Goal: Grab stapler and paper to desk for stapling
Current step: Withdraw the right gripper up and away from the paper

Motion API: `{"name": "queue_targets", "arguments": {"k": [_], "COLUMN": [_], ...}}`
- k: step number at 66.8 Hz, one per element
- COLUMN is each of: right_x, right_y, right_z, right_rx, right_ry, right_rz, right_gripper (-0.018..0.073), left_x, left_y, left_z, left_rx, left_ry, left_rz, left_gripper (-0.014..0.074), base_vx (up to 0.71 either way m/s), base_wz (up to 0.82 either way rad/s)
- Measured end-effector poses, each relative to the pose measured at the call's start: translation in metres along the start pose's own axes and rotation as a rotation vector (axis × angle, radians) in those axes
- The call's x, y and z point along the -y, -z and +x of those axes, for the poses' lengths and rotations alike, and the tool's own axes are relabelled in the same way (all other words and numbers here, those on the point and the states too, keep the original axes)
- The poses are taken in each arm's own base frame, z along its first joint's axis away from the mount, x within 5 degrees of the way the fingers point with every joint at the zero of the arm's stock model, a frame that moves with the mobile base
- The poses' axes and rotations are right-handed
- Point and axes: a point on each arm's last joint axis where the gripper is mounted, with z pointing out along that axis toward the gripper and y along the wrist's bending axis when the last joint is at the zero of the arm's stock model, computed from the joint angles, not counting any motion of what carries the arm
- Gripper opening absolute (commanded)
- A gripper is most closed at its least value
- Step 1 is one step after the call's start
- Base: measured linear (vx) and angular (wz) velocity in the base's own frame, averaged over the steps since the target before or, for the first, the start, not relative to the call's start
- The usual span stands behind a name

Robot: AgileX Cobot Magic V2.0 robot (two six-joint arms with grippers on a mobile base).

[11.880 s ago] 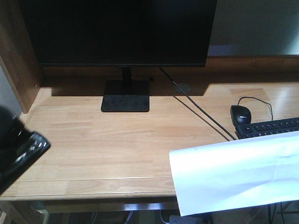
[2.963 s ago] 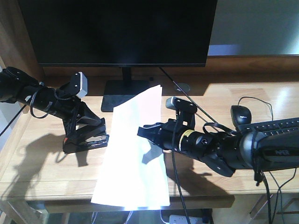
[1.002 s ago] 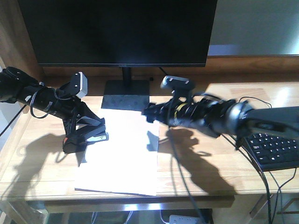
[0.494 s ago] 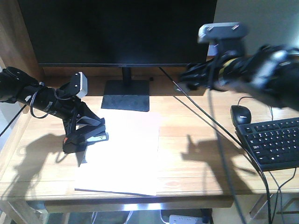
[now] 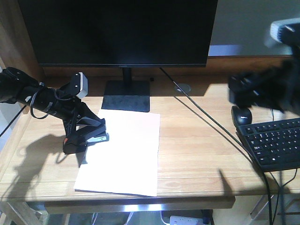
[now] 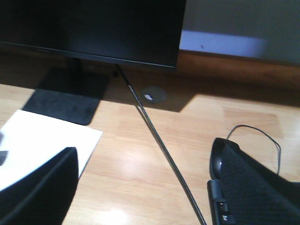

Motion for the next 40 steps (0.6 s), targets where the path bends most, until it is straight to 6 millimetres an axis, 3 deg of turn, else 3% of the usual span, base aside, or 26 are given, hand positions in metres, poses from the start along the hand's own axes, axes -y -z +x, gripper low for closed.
{"name": "queue_targets", "arguments": {"k": [21, 40], "right_x": [0.014, 0.025], "right_y": [0.069, 0.110], "right_z": [0.049, 0.096], "right_rx": [0.212, 0.380], "right_ry": [-0.019, -0.045], "right_rz": [-0.085, -0.121], "right_gripper": [0.0592, 0.0578], "left_x": [0.000, 0.000], "left_y": [0.000, 0.000], "left_z": [0.000, 0.000], "left_rx": [0.000, 0.000], "left_ry": [0.000, 0.000], "left_rz": [0.000, 0.000], "left_gripper": [-0.0007, -0.0007], "base_vx": [0.00, 0.00], "base_wz": [0.00, 0.00]}}
